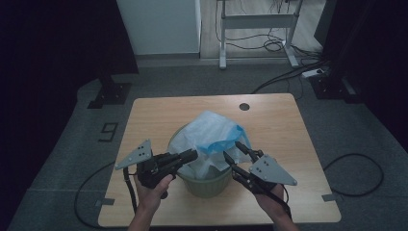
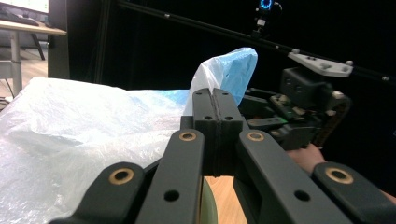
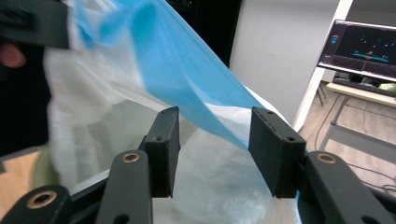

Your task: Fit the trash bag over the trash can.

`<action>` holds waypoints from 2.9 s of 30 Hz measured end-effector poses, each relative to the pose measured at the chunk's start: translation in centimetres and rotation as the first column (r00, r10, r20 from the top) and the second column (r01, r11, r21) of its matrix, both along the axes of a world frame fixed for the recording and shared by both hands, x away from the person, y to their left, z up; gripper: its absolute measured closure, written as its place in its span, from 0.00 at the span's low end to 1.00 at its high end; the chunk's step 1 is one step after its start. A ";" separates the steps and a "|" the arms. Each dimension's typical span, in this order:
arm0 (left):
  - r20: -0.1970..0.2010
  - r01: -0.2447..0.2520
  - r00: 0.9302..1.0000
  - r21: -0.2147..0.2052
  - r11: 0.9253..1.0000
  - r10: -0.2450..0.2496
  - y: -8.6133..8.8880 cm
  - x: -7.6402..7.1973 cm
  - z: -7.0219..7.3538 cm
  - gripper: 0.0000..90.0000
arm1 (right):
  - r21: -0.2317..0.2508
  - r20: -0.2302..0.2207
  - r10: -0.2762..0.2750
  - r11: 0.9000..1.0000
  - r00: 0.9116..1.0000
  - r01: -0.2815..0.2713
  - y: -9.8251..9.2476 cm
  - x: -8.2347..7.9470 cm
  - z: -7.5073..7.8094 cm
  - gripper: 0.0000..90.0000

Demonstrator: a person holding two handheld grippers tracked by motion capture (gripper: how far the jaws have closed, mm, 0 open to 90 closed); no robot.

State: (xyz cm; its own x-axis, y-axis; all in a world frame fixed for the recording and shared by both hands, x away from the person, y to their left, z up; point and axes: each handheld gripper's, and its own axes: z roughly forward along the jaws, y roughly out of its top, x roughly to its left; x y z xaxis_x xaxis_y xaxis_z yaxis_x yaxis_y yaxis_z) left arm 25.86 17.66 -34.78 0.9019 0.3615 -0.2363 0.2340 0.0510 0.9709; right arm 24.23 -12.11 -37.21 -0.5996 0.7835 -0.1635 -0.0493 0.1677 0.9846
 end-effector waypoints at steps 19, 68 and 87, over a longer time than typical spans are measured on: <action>-0.040 0.029 0.999 -0.067 0.997 -0.031 1.5 -0.6 0.0 0.71 | 0.001 0.004 0.057 0.998 0.998 -0.058 0.9 0.4 -0.5 0.99; -0.041 -0.279 0.959 0.043 0.959 0.280 1.5 1.2 0.9 0.98 | -0.132 0.045 0.105 0.986 0.993 -0.099 0.8 -0.8 -1.0 0.98; 0.027 -0.198 0.980 0.153 0.968 0.196 1.2 0.1 3.3 0.64 | -0.136 0.010 0.170 0.977 0.985 -0.167 1.4 -1.1 -1.7 0.98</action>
State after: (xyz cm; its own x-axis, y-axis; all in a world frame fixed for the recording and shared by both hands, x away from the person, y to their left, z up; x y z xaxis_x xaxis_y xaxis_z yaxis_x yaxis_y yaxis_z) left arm 25.96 18.91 -31.51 0.8115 0.5637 -0.1540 0.2230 -0.0552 0.9732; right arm 23.16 -10.69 -38.93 -0.7165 0.6415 -0.2742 -0.1089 0.2854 0.9522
